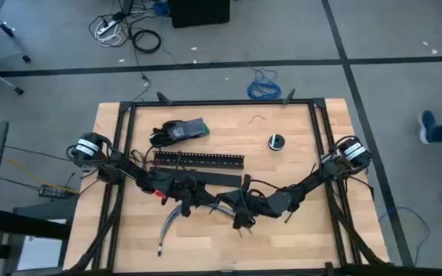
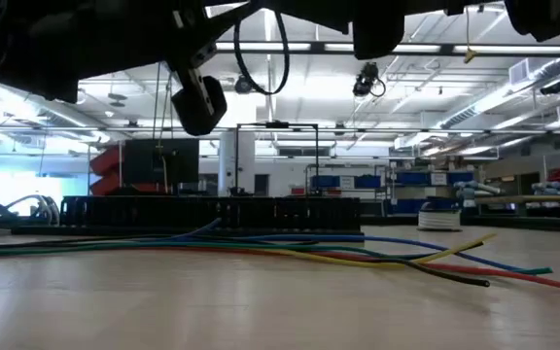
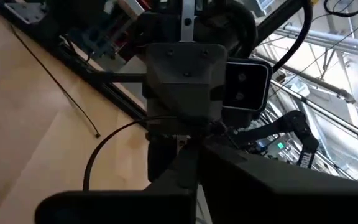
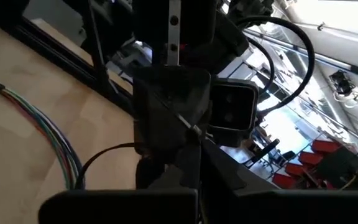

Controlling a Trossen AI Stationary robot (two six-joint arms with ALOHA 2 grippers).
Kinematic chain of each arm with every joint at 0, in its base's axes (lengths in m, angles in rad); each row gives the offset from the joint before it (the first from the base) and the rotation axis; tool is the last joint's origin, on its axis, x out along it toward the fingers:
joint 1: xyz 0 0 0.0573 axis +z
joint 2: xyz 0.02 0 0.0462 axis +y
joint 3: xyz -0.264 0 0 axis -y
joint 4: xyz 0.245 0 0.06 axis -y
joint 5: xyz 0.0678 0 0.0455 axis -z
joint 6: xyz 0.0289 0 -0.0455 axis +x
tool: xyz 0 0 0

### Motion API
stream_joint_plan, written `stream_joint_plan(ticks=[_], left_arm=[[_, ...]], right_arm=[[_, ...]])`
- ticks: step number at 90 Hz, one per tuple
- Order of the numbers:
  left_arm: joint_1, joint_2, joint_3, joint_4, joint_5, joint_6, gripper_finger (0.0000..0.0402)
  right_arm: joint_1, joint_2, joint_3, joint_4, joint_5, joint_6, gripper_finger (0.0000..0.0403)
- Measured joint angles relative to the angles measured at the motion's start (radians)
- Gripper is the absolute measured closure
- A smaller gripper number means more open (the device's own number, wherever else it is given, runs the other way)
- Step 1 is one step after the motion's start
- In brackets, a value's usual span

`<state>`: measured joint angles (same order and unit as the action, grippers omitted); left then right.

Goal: Ziptie cables
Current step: Prepare the left black zip tie

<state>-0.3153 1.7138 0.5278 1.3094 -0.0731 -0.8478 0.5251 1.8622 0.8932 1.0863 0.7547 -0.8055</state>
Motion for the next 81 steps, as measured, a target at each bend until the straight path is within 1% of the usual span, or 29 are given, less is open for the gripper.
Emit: stream_joint_plan(ticks=[14, 26, 33, 64, 74, 81], left_arm=[[0.001, 0.001, 0.000, 0.008, 0.013, 0.032, 0.0402], [0.002, 0.002, -0.001, 0.011, 0.012, 0.031, 0.0401], [0.002, 0.002, -0.001, 0.012, 0.011, 0.032, 0.0401], [0.014, 0.002, -0.001, 0.010, -0.003, 0.069, 0.0401], [0.039, 0.002, -0.001, 0.028, -0.002, 0.088, 0.0401], [0.059, 0.002, -0.001, 0.039, 0.023, 0.090, 0.0401]], right_arm=[[-0.002, 0.000, 0.000, -0.014, 0.002, 0.010, 0.0396], [-0.015, 0.000, 0.000, -0.024, 0.002, 0.049, 0.0370], [-0.018, 0.000, 0.000, -0.026, 0.011, 0.061, 0.0345], [-0.002, 0.000, 0.002, -0.025, 0.163, 0.044, 0.0198], [0.015, 0.000, 0.002, -0.061, 0.194, 0.031, 0.0164], [0.026, 0.000, 0.002, -0.076, 0.219, 0.009, 0.0149]])
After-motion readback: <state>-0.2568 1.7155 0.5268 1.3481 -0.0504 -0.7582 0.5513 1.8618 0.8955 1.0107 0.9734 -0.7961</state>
